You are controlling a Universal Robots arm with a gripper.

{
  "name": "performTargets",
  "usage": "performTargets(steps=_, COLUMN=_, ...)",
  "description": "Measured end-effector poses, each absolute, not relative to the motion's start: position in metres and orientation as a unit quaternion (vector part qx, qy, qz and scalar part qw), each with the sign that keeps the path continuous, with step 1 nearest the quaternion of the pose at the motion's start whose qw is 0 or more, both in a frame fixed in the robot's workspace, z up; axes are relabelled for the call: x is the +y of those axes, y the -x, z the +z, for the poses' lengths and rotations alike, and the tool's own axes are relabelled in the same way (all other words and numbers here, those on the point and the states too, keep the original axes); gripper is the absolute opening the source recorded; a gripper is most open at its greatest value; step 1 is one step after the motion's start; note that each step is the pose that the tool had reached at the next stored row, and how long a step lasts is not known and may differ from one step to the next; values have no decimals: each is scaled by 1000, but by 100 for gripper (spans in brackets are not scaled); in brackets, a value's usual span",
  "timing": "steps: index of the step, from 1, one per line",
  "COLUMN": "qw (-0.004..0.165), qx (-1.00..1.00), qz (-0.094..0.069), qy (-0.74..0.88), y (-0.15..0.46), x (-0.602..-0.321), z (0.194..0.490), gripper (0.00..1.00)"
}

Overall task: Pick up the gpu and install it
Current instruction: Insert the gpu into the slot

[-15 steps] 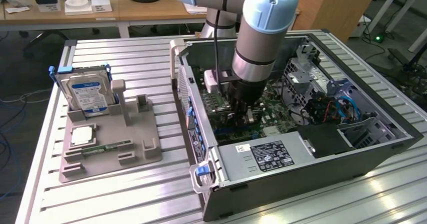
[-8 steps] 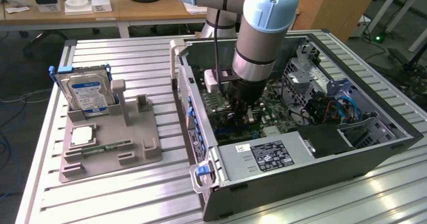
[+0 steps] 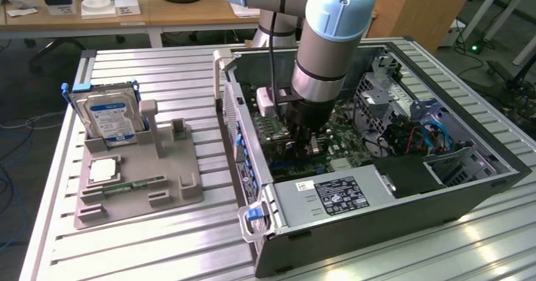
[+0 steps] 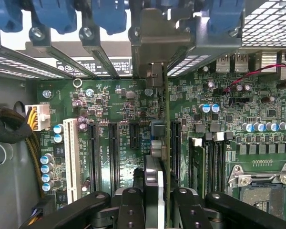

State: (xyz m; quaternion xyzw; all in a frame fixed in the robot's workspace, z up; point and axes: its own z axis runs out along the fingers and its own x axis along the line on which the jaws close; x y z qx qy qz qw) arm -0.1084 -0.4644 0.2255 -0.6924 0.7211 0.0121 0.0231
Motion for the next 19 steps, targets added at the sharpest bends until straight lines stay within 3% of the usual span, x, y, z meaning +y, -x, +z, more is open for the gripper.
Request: performTargets(steps=19, qw=23, qx=720, qz=12, qy=694, y=108, x=-466, z=224, gripper=28)
